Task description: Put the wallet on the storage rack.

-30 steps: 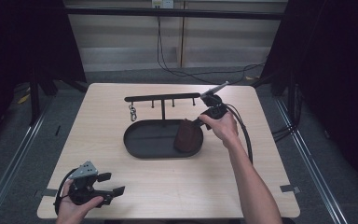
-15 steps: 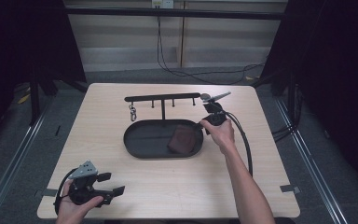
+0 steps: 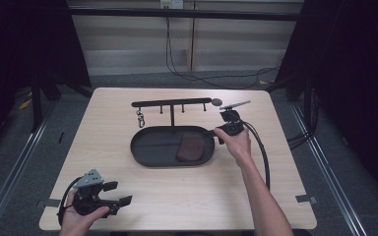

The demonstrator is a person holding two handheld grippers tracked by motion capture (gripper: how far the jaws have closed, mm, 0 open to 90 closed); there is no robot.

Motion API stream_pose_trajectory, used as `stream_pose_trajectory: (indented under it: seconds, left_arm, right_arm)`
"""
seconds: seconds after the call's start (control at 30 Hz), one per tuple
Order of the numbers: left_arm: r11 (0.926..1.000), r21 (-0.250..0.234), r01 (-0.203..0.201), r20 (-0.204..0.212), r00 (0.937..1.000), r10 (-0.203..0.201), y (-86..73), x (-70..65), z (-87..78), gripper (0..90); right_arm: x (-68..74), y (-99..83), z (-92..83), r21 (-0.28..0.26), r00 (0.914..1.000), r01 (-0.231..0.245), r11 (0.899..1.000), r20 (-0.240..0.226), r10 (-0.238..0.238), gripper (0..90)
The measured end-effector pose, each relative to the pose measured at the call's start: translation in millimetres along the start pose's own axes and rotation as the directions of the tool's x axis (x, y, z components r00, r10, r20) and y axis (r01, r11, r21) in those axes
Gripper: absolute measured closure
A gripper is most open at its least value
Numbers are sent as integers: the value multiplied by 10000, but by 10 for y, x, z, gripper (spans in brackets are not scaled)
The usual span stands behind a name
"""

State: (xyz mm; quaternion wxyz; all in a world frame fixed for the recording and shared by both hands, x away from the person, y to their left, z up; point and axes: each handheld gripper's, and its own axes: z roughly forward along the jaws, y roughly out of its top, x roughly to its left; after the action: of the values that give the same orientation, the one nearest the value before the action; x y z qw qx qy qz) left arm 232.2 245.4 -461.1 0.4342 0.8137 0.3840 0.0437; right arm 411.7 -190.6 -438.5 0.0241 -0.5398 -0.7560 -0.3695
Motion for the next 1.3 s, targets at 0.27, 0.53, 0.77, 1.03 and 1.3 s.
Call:
stream_pose_trajectory:
  seconds: [0.27, 0.53, 0.77, 1.03, 1.3]
  left_arm:
    - [9999, -38, 149, -16, 9999, -149, 4, 21, -4, 202]
    - [9993, -106, 364, 9, 9993, -364, -1, 50, -21, 197]
    - [9991, -60, 416, -15, 9991, -416, -1, 59, -18, 197]
    - [9990, -83, 447, -132, 9989, -448, 0, 76, -24, 197]
    - [9986, -154, 512, -148, 9986, -514, -3, 75, -31, 199]
  right_arm:
    - [49, -89, -133, -599, 9997, 233, 9979, 17, -232, 333]
    - [83, -206, -324, -676, 9976, 622, 9958, 352, -599, 185]
    - [61, -382, -442, -864, 9958, 813, 9929, 489, -773, 182]
    - [-17, -576, -625, -1069, 9942, 807, 9910, 798, -724, 206]
    - [-47, -799, -799, -1359, 9934, 737, 9880, 968, -607, 238]
